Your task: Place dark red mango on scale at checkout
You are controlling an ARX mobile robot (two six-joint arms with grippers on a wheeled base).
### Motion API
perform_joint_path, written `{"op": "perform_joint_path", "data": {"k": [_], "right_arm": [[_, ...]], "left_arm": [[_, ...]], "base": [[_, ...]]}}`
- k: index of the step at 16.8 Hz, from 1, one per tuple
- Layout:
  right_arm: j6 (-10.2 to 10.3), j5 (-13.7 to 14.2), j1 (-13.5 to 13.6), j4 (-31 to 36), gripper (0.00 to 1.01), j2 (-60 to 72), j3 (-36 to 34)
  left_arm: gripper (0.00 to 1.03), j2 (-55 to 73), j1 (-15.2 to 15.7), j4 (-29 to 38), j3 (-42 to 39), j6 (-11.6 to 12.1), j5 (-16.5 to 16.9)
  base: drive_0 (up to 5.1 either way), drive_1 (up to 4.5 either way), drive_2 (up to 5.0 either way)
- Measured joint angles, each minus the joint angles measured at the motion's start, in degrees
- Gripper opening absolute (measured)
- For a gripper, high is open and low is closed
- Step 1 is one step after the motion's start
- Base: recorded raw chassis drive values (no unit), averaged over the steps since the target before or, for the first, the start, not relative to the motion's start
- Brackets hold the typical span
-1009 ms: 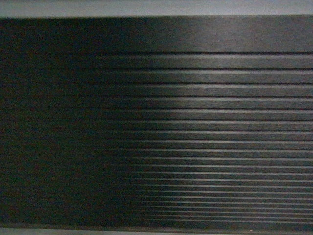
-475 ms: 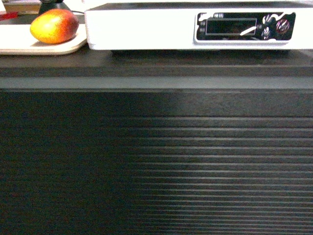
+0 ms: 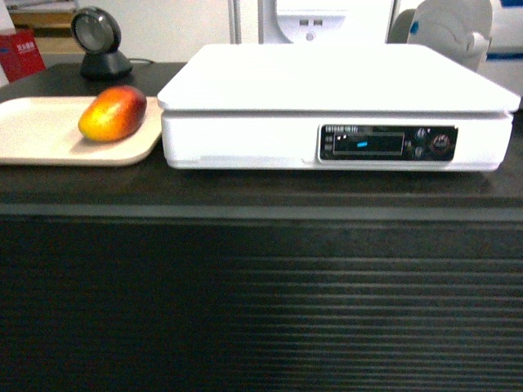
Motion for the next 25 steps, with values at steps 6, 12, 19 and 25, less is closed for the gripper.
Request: {"op": "perform_joint_path", "data": {"k": [6,12,19,25], "right_arm": [[0.0,0.0,0.0,0.1,0.98,0.0,0.0],[0.0,0.0,0.0,-0.1,0.98,0.0,0.0],[0.0,0.0,0.0,-0.1,0.98,0.0,0.0],[0.0,0.0,0.0,-0.1,0.98,0.0,0.0]], "left_arm": [[0.98,0.0,0.0,0.2,0.0,0.0,0.1],[0.98,0.0,0.0,0.0,0.0,0.0,0.1],[0.98,0.0,0.0,0.0,0.0,0.0,0.1],[0.98,0.0,0.0,0.0,0.0,0.0,0.1]], "base": [[0.0,0.0,0.0],[0.0,0.0,0.0],[0.0,0.0,0.0],[0.0,0.0,0.0]]}}
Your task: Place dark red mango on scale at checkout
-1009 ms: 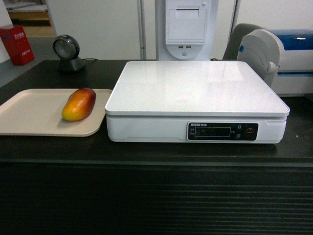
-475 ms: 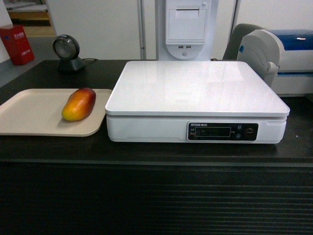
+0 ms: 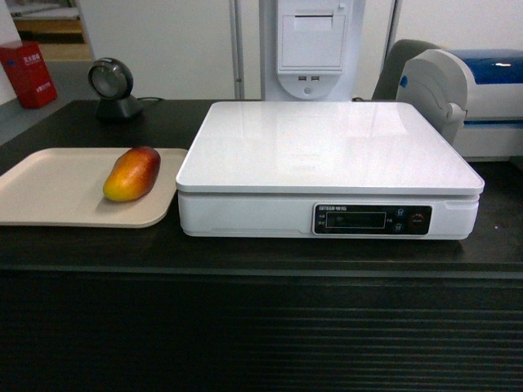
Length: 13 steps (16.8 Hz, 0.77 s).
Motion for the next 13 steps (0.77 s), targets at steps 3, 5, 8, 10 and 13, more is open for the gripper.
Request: {"op": "perform_joint_path", "data": {"k": [3,5,8,10,13], "right_arm": [[0.0,0.0,0.0,0.0,0.98,0.0,0.0],[0.0,0.0,0.0,0.0,0.98,0.0,0.0],[0.0,-0.1,0.0,0.1,0.98,0.0,0.0],[0.0,0.0,0.0,0.0,0.98,0.0,0.0],[0.0,0.0,0.0,0.0,0.98,0.0,0.0]], "left_arm": [[0.98,0.0,0.0,0.0,0.0,0.0,0.0],[0.98,0.0,0.0,0.0,0.0,0.0,0.0],[0.98,17.2,-4.4,0.5,6.7,-7.2,-14.4],[0.98,29.6,-0.6,12.3,10.7,-8.2,-10.8],[0.98,51.9,2.3,29.2,18.1,-6.5,-3.0]], "base": [[0.0,0.0,0.0],[0.0,0.0,0.0],[0.0,0.0,0.0],[0.0,0.0,0.0],[0.0,0.0,0.0]]}}
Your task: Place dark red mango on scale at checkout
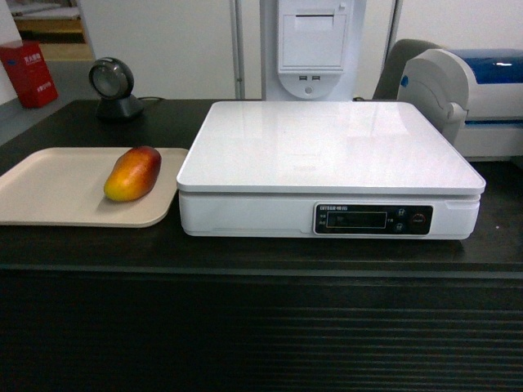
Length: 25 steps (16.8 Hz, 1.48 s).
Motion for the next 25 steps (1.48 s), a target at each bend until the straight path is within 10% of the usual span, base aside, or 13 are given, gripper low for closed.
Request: {"op": "perform_joint_path", "data": {"k": [3,7,15,25], "right_arm": [[0.0,0.0,0.0,0.0,0.98,0.0,0.0],[0.0,0.0,0.0,0.0,0.98,0.0,0.0],[0.0,0.0,0.0,0.0,0.98,0.0,0.0],[0.0,0.0,0.0,0.0,0.98,0.0,0.0]], "left_arm": [[0.98,23.5,0.7,8.0,13.1,2.9,5.3],[0.98,52.5,0.6,-0.4,33.6,7.6,11.1],[0.98,73.0,-1.0,-14.1,61.2,12.2,12.8],[0.98,84.8,-1.7,-27.2,76.8,16.2,12.2]], "base": [[0.0,0.0,0.0],[0.0,0.0,0.0],[0.0,0.0,0.0],[0.0,0.0,0.0]]}}
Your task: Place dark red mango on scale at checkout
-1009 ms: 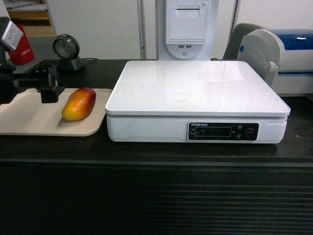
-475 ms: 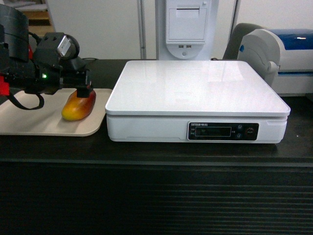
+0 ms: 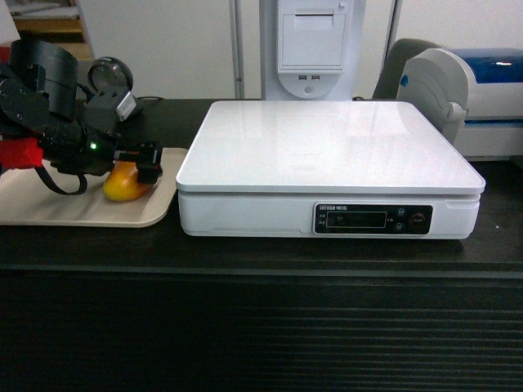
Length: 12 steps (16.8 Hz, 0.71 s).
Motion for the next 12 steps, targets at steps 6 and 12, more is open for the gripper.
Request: {"op": "perform_joint_path", "data": {"k": [6,12], "right_arm": [[0.0,0.0,0.0,0.0,0.98,0.0,0.0],[0.0,0.0,0.0,0.0,0.98,0.0,0.0]], "left_arm": [[0.79,1.8,0.0,-4.8,2.6,1.9,1.2],[0.6,-9.7,2.6,3.1,-6.0,2.9,2.3]], "base": [[0.0,0.0,0.0],[0.0,0.0,0.0]]}}
